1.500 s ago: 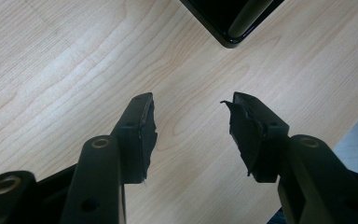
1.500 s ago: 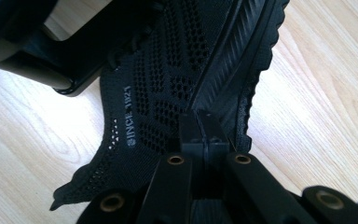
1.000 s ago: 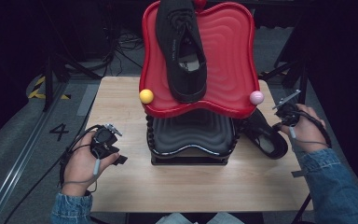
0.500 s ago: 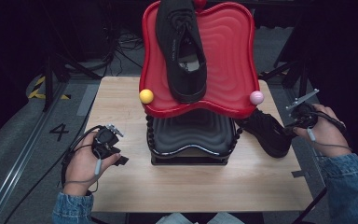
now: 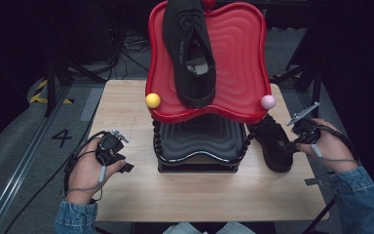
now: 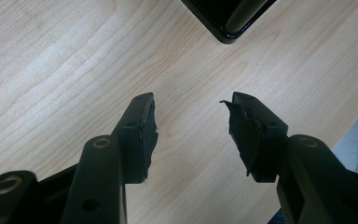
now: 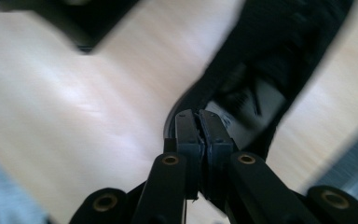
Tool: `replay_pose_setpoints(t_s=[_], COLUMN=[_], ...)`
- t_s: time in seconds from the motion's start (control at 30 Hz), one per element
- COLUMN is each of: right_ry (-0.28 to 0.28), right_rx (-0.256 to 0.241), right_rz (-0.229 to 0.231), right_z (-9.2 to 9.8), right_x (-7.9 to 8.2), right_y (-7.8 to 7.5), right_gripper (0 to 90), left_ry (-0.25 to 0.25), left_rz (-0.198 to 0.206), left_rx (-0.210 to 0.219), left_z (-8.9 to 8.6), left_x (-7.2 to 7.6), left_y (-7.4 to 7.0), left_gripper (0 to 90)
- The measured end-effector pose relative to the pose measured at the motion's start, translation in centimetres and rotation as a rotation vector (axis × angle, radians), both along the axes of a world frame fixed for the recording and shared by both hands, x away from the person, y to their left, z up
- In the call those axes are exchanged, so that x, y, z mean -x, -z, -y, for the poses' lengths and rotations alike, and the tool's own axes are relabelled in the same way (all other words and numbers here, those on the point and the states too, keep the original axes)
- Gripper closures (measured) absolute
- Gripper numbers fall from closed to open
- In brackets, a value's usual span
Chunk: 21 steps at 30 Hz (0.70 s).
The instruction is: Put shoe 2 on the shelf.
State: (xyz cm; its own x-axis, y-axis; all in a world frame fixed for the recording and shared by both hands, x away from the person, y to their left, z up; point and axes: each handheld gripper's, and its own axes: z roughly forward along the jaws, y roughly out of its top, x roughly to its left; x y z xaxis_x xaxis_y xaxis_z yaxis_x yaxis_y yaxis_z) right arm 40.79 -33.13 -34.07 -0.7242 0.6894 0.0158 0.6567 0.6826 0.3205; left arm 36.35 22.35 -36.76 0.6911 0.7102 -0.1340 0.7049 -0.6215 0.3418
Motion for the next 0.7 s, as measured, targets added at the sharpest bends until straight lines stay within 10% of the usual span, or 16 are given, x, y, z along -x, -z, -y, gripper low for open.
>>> replay_pose_setpoints(t_s=[0.23, 0.33, 0.7], right_ry=[-0.064, -0.107, -0.161], right_rx=[-0.09, -0.033, -0.024], right_rz=[-0.031, -0.044, -0.114], right_z=[-1.3, -1.2, -1.9], right_x=[1.6, 1.0, -0.1], right_y=[0.6, 1.7, 5.7], right_gripper=[74.7, 64.9, 70.9], left_ry=[0.004, 0.004, 0.007], left_rz=[0.0, -0.001, -0.021], left_rx=[0.005, 0.007, 0.005], left_z=[0.0, 0.0, 0.1], left_x=[0.0, 0.0, 0.0], left_y=[0.0, 0.1, 0.3], left_gripper=[51.4, 51.1, 50.8])
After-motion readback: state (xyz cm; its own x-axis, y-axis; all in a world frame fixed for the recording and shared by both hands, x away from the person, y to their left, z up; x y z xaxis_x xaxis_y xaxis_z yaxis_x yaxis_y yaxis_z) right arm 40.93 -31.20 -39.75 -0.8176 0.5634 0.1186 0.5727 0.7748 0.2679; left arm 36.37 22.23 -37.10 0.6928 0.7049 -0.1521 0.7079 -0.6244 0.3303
